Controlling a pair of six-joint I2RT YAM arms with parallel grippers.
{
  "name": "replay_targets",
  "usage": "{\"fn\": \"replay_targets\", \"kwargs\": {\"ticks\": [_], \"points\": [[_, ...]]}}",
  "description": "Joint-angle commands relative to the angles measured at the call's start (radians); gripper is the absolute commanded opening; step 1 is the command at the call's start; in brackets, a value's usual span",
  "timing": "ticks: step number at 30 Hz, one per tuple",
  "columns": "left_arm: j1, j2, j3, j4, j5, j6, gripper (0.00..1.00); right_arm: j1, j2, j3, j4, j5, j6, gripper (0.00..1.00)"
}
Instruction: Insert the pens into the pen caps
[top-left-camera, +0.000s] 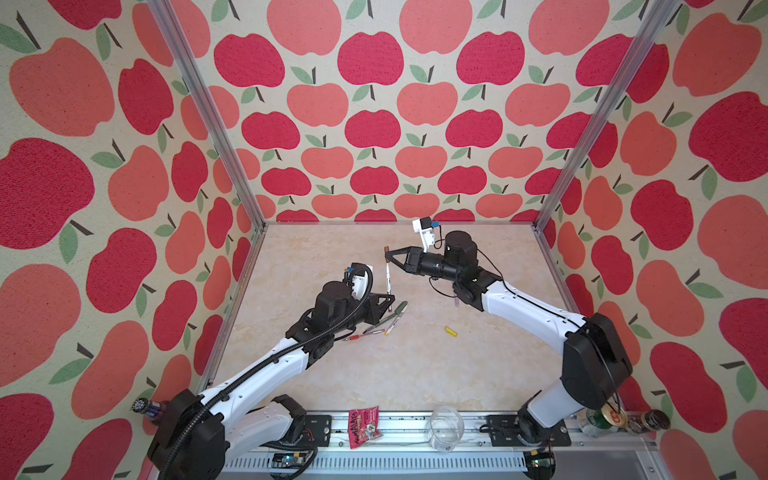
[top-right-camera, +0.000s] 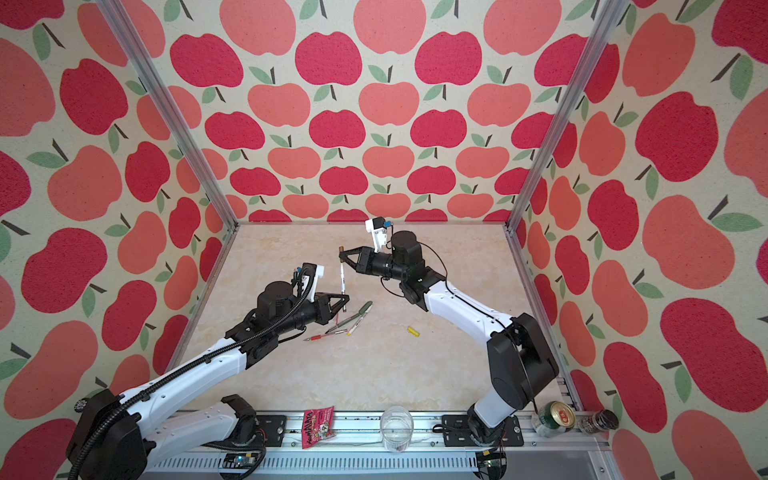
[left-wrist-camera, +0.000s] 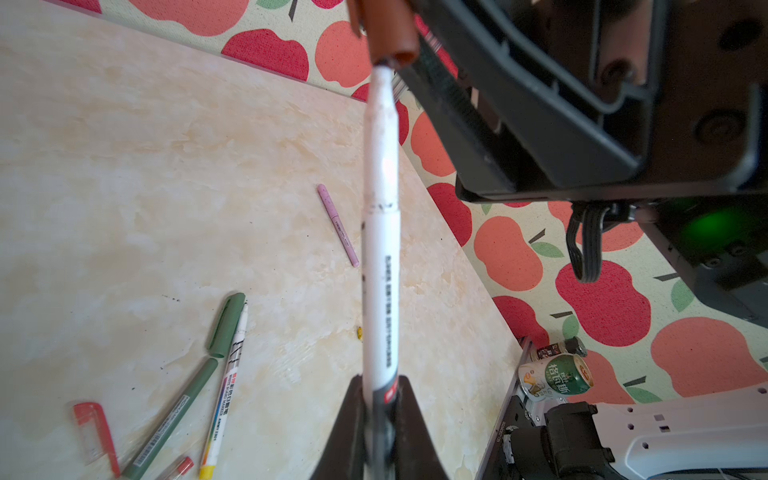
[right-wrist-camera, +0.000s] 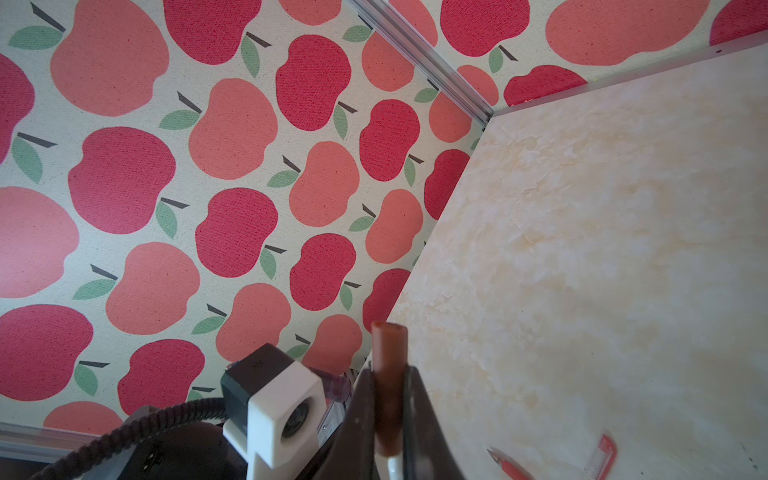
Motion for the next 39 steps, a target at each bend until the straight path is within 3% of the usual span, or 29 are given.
{"fn": "replay_targets", "kwargs": {"ticks": [1, 39], "points": [[0.011, -0.006, 0.014, -0.005, -0.017, 0.010, 0.07, 0.010, -0.025, -0.021, 0.001, -0.007, -0.014, 0.05], [0.007, -0.013, 0.007, 0.038, -0.042, 0.008, 0.07, 0.035, -0.044, -0.106, 0.083, 0.042, -0.063, 0.03]]}}
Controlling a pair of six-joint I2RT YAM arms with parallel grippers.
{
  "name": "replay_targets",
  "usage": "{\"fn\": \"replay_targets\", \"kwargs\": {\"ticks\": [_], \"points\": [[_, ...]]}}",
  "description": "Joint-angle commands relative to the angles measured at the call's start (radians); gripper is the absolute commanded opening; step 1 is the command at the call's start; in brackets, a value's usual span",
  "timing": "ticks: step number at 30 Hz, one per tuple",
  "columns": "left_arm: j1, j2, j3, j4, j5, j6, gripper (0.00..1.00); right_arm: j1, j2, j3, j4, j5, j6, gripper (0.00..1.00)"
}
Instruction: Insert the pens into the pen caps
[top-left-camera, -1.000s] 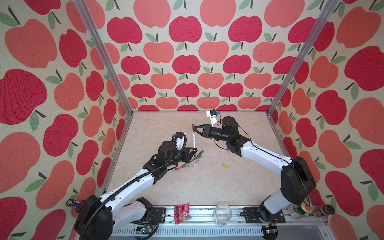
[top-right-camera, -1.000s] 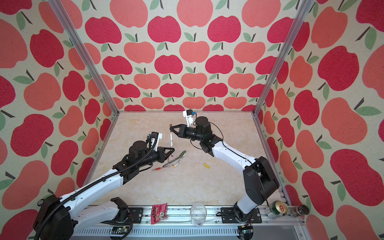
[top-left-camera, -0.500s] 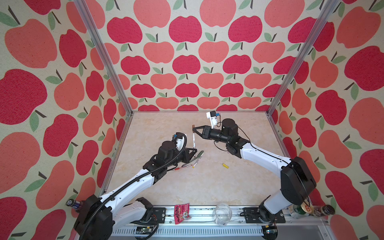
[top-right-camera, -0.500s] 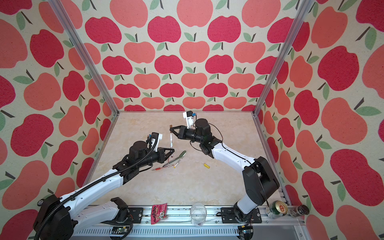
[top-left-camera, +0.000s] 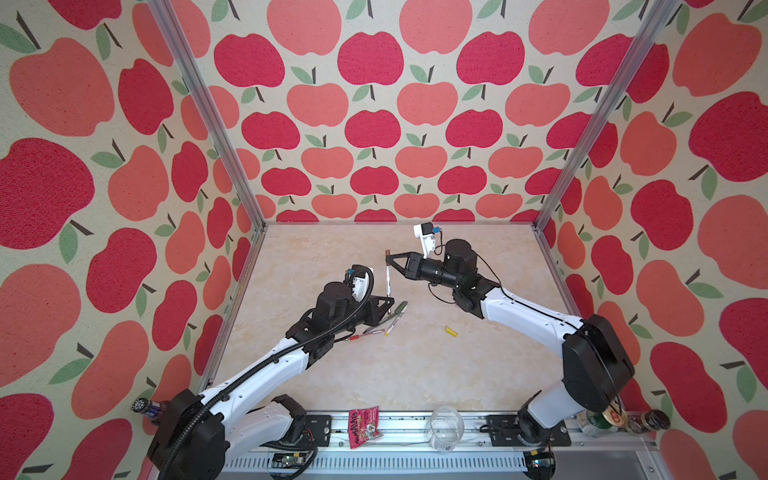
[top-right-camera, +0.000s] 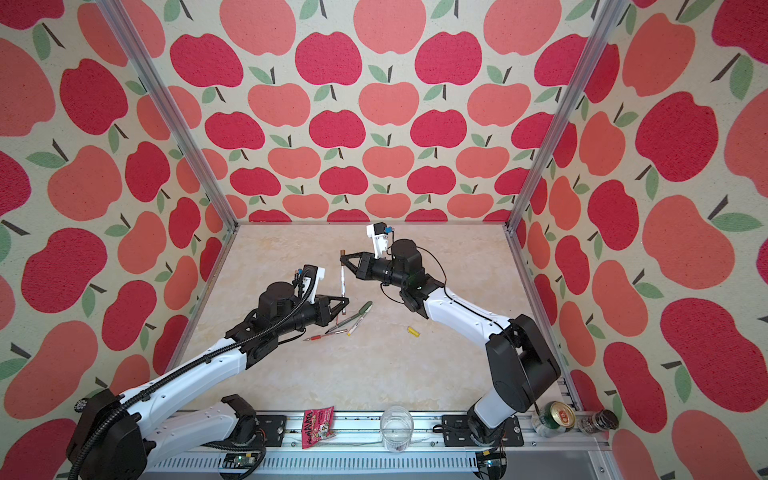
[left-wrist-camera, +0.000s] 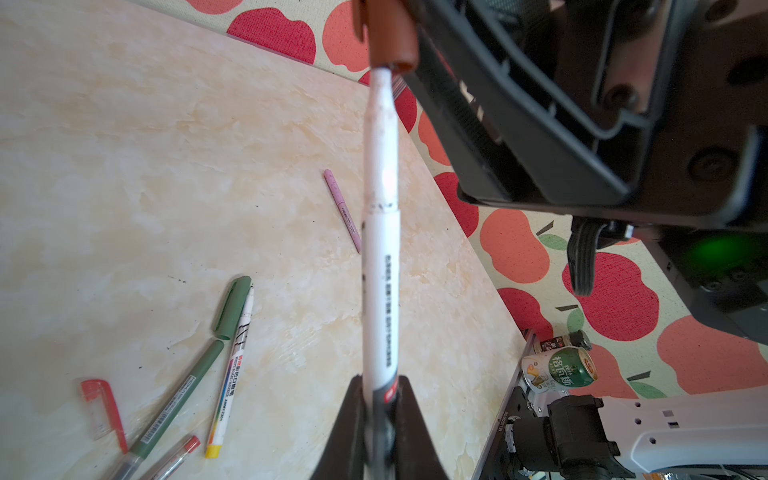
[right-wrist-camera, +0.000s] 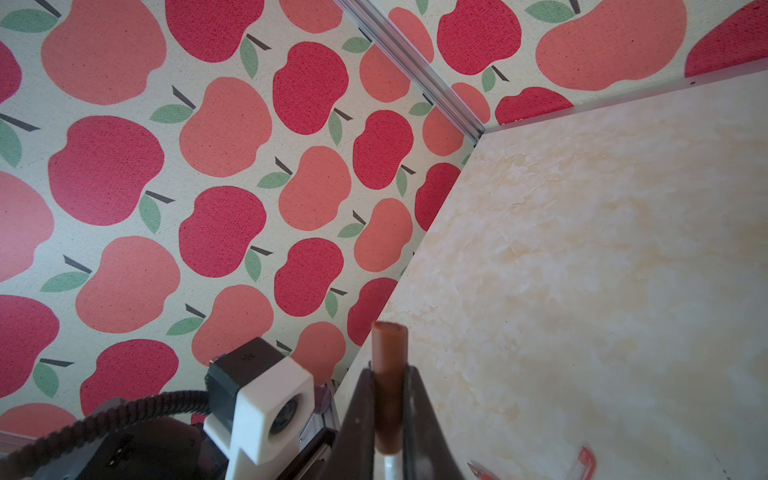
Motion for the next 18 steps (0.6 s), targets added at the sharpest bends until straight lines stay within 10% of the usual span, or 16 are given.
{"fn": "replay_targets", "kwargs": {"ticks": [1, 18], "points": [[0.007, -0.012, 0.007, 0.077, -0.042, 0.007, 0.07, 0.014, -0.028, -0.024, -0.012, -0.021, -0.017, 0.03], [-0.001, -0.003, 0.007, 0.091, -0.036, 0.007, 0.07, 0.031, 0.018, 0.013, 0.012, -0.011, 0.016, 0.03]]}}
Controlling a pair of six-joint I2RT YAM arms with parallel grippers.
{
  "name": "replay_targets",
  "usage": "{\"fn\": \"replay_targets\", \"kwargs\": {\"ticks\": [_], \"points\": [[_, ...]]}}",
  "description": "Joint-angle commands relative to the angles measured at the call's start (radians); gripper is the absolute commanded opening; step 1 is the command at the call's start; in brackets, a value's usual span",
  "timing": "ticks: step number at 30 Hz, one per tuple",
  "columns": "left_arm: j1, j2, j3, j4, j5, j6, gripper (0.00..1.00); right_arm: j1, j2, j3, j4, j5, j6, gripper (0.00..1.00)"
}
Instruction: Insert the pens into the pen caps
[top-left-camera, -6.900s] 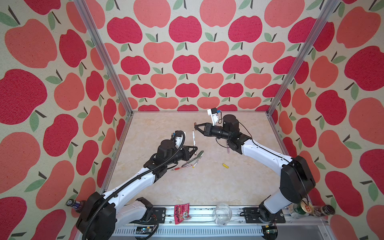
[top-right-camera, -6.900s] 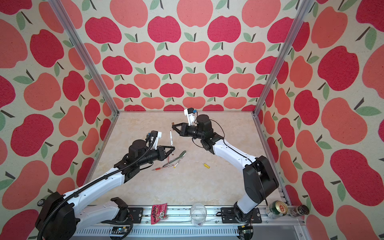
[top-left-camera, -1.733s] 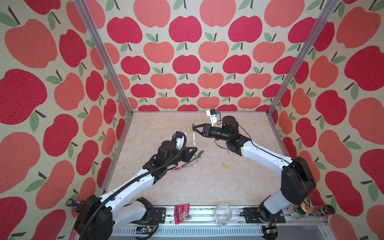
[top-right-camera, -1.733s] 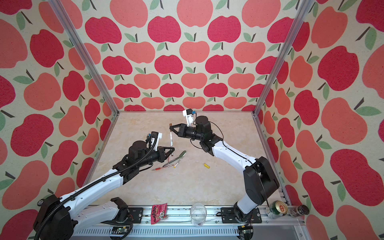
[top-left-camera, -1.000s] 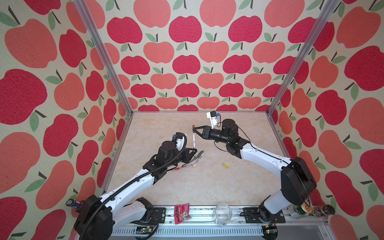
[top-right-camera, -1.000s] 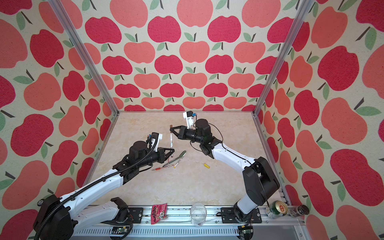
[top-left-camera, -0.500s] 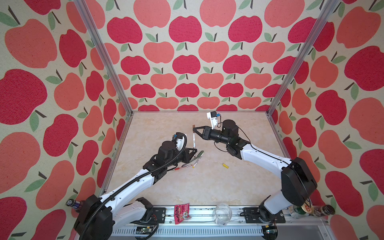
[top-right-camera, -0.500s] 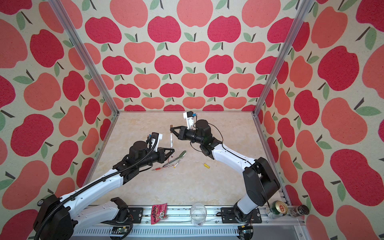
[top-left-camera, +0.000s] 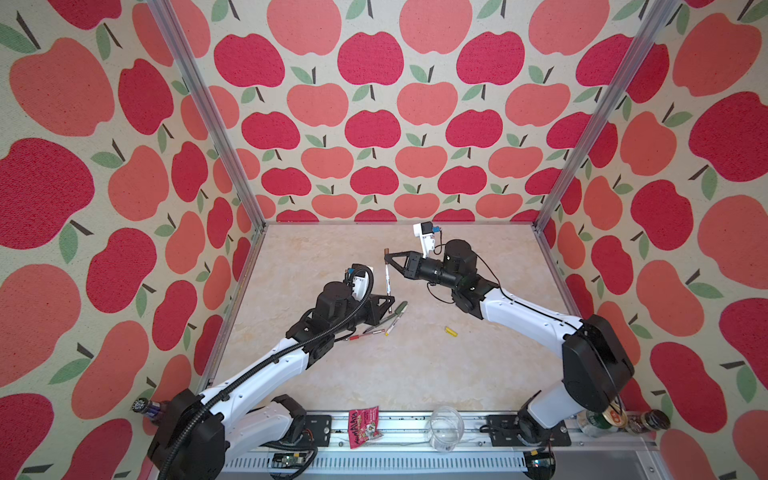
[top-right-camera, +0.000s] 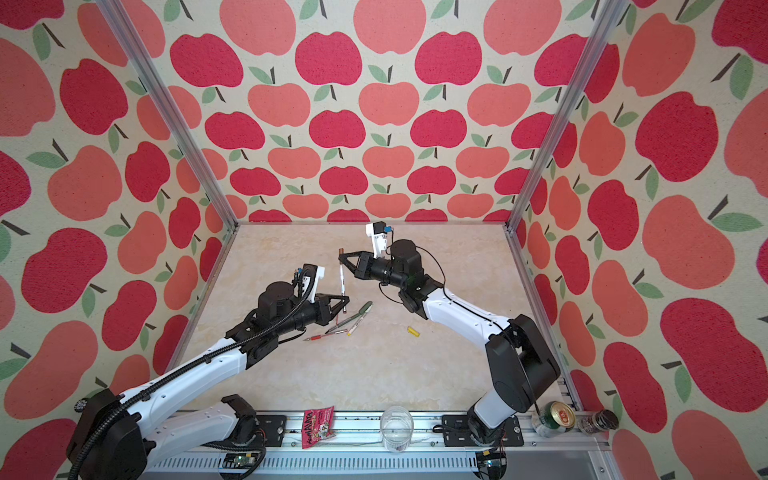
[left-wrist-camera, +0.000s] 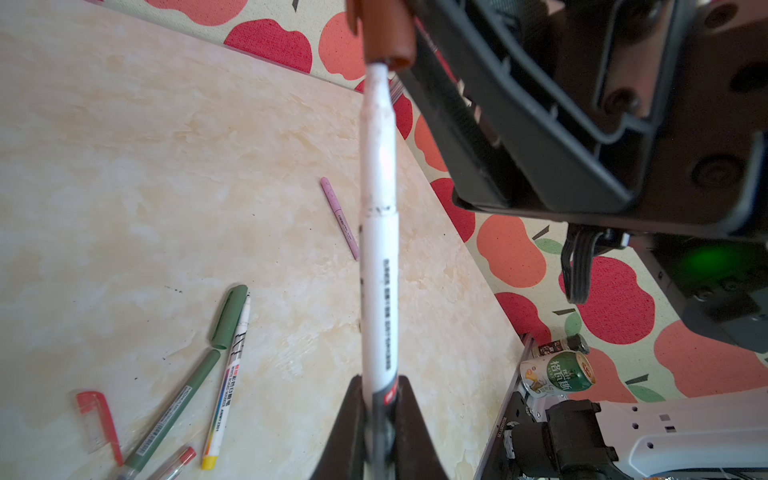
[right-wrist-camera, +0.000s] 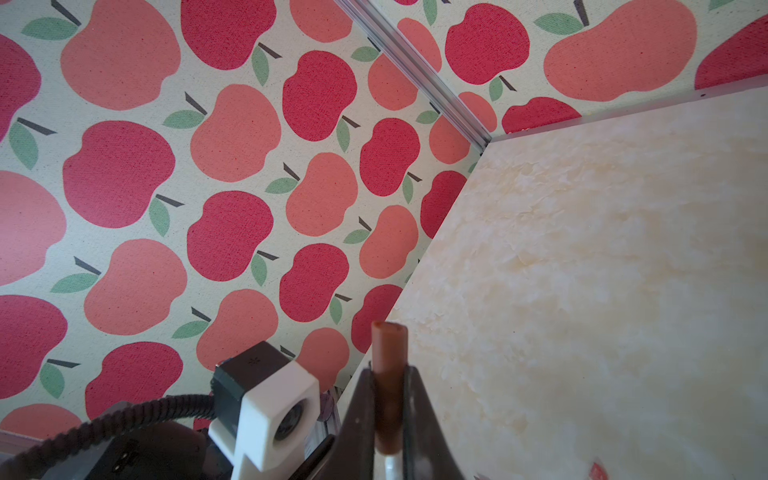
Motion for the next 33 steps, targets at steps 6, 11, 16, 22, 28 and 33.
{"fn": "replay_targets", "kwargs": {"ticks": [6, 11, 16, 22, 28, 33], "points": [[0.001, -0.004, 0.007, 0.072, -0.028, 0.007, 0.07, 0.022, 0.026, 0.023, -0.036, -0.016, 0.001, 0.03], [0.001, -0.008, 0.009, 0.070, -0.027, 0.008, 0.07, 0.023, 0.032, 0.030, -0.043, -0.008, -0.006, 0.03], [0.001, -0.008, 0.007, 0.068, -0.030, 0.009, 0.07, 0.024, 0.034, 0.037, -0.048, -0.007, -0.013, 0.03], [0.003, -0.011, -0.011, 0.080, -0.049, 0.002, 0.07, 0.025, 0.025, 0.040, -0.055, -0.027, -0.009, 0.03], [0.009, -0.023, -0.011, 0.094, -0.086, 0.004, 0.07, 0.036, 0.017, 0.017, -0.062, -0.046, -0.002, 0.03], [0.020, -0.041, 0.004, 0.098, -0.103, 0.019, 0.07, 0.037, 0.006, -0.014, -0.069, -0.044, -0.003, 0.03]]}}
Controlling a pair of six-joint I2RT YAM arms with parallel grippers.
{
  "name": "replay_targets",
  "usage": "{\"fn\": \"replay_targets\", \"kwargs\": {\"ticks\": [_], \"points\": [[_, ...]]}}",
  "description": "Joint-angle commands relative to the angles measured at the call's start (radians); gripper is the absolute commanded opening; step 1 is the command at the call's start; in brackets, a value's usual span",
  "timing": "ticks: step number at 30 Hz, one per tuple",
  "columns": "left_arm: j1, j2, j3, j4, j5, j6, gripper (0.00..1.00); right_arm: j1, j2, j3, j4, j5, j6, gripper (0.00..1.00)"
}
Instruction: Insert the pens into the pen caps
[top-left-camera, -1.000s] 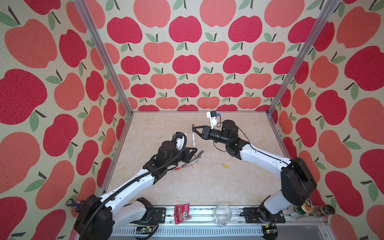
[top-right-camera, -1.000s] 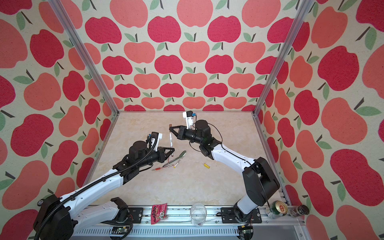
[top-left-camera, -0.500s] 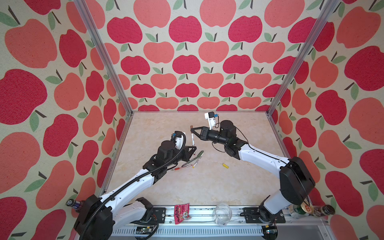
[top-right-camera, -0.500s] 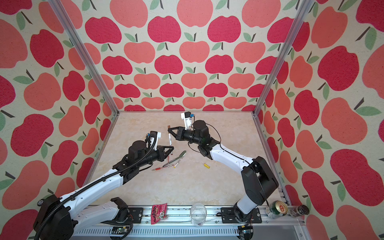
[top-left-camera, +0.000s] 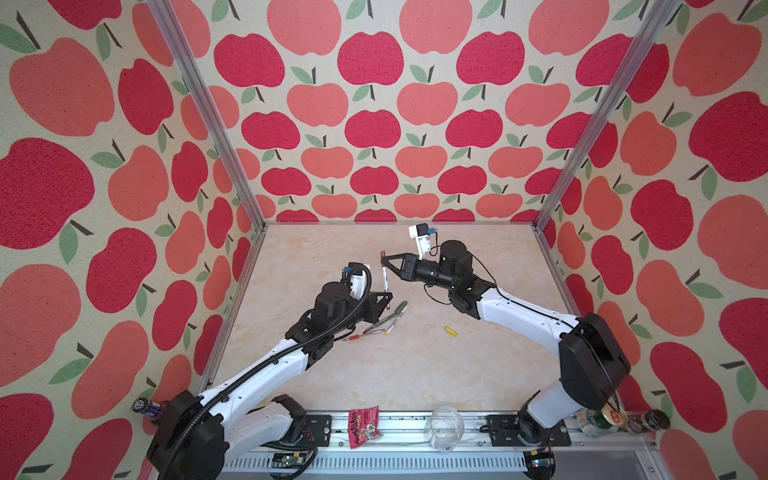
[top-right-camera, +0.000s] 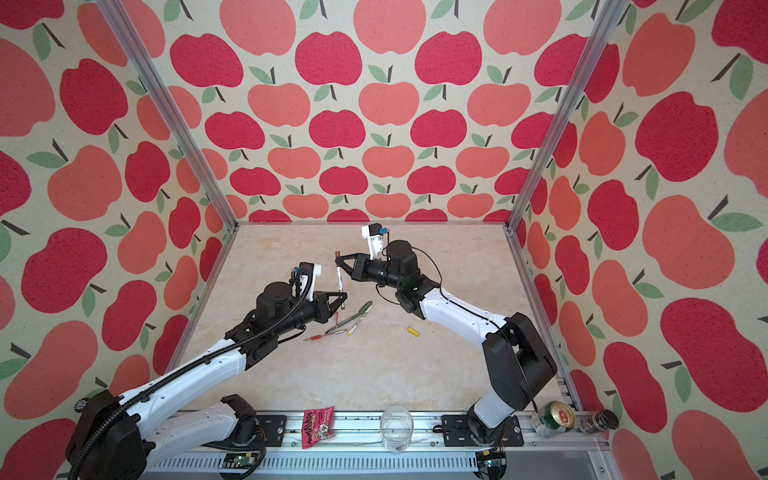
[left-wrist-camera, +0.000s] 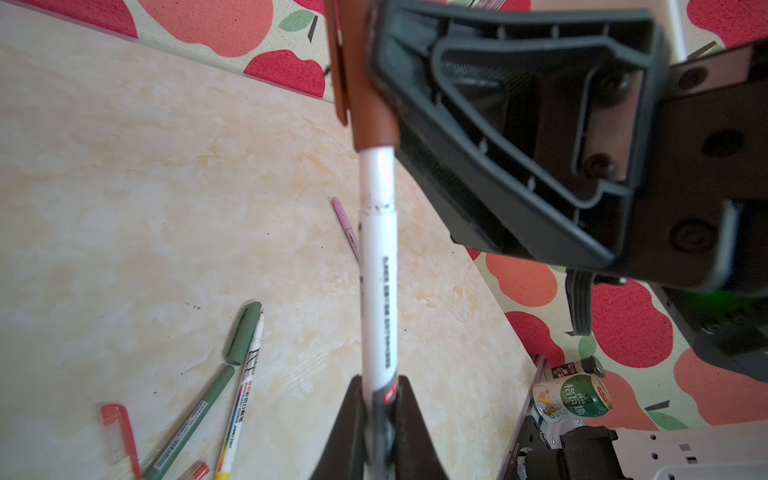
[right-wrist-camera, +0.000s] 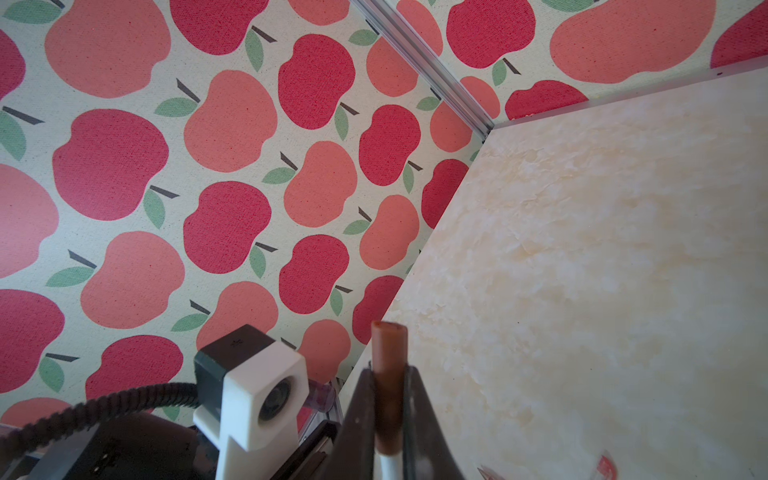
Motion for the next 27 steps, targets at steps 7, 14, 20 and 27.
{"fn": "replay_targets", "kwargs": {"ticks": [7, 14, 20, 27], "points": [[0.037, -0.040, 0.050, 0.040, -0.030, 0.055, 0.07, 0.028, -0.009, -0.039, -0.077, -0.066, -0.009, 0.03], [0.065, -0.035, 0.081, 0.035, -0.004, 0.081, 0.08, 0.040, -0.014, -0.064, -0.075, -0.074, -0.009, 0.04], [0.077, -0.011, 0.108, 0.031, 0.052, 0.103, 0.08, 0.047, -0.024, -0.069, -0.079, -0.079, -0.013, 0.09], [0.080, -0.010, 0.067, 0.005, 0.103, 0.122, 0.08, 0.035, -0.094, -0.039, -0.160, -0.041, -0.097, 0.36]]}}
